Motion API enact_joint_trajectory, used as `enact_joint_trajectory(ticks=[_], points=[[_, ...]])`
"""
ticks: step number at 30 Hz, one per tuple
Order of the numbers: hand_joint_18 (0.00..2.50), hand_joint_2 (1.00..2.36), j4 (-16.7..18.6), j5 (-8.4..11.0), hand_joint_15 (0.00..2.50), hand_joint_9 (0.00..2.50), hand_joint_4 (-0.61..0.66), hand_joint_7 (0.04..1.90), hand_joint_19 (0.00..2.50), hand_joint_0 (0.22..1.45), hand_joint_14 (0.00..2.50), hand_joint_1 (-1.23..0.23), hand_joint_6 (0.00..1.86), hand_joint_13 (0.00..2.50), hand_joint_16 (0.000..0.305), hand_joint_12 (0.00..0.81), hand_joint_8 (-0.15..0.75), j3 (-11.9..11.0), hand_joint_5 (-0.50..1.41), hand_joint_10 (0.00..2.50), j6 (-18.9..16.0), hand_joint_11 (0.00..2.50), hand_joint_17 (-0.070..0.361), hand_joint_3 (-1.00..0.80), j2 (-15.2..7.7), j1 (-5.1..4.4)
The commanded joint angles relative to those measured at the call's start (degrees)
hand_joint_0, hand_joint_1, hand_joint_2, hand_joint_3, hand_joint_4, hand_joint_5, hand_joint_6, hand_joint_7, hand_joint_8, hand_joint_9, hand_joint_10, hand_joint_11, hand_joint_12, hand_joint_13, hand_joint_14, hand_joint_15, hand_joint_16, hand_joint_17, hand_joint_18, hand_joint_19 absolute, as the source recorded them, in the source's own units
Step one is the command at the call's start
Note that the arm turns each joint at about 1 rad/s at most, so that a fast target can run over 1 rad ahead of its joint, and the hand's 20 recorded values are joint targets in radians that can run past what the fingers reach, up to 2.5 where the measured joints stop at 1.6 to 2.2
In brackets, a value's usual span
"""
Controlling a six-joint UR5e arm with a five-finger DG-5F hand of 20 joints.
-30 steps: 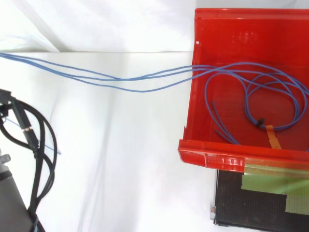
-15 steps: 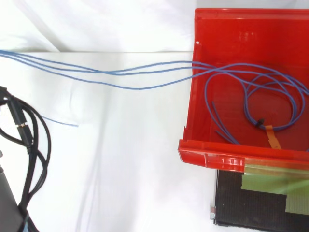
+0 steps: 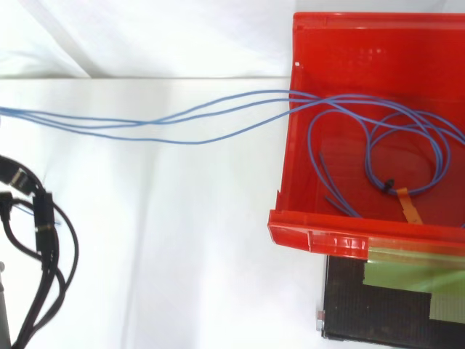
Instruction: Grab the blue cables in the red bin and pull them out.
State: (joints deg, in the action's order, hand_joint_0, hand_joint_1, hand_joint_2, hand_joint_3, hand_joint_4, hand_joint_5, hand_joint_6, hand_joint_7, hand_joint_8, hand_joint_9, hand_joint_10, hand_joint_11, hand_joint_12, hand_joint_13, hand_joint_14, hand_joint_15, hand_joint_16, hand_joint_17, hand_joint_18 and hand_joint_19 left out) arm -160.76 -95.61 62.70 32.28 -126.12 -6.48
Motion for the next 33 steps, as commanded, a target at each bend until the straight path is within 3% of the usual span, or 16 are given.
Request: enact_joint_trajectory(ticks=[1,9,13,24,26,33], points=[[0.57,1.00,-5.4,1.21,0.51,0.84,0.19,0.64,0.62,0.93,0.02,-0.80,0.45,0.78,0.042,0.339,0.286,0.6,0.99,0.02,-1.0,0.55,0.094,-1.00,0.0,-0.38],[0.57,1.00,-15.1,1.39,0.51,0.84,0.20,0.64,0.62,0.93,0.02,-0.80,0.45,0.78,0.042,0.342,0.283,0.8,0.99,0.02,-2.7,0.55,0.095,-1.00,0.0,-1.08],[0.57,1.00,-18.1,1.39,0.51,0.84,0.20,0.65,0.62,0.93,0.02,-0.80,0.45,0.78,0.042,0.340,0.284,0.8,0.99,0.02,-3.4,0.55,0.095,-1.00,0.1,-1.52],[0.58,1.00,-19.4,1.39,0.51,0.85,0.19,0.64,0.61,0.93,0.02,-0.80,0.45,0.79,0.042,0.340,0.286,0.8,0.98,0.02,-8.3,0.55,0.094,-1.00,0.1,-2.14],[0.63,1.00,-19.4,1.39,0.62,0.87,0.20,0.64,0.61,0.93,0.02,-0.80,0.45,0.93,0.042,0.351,0.293,0.8,0.99,0.02,-8.9,0.57,0.094,-1.00,0.0,-2.14],[0.70,1.00,-19.4,2.09,0.80,0.97,0.20,0.65,0.66,0.93,0.03,-0.80,0.44,1.07,0.042,0.358,0.293,0.8,0.98,0.02,-12.6,0.69,0.094,-1.00,0.0,-2.67]])
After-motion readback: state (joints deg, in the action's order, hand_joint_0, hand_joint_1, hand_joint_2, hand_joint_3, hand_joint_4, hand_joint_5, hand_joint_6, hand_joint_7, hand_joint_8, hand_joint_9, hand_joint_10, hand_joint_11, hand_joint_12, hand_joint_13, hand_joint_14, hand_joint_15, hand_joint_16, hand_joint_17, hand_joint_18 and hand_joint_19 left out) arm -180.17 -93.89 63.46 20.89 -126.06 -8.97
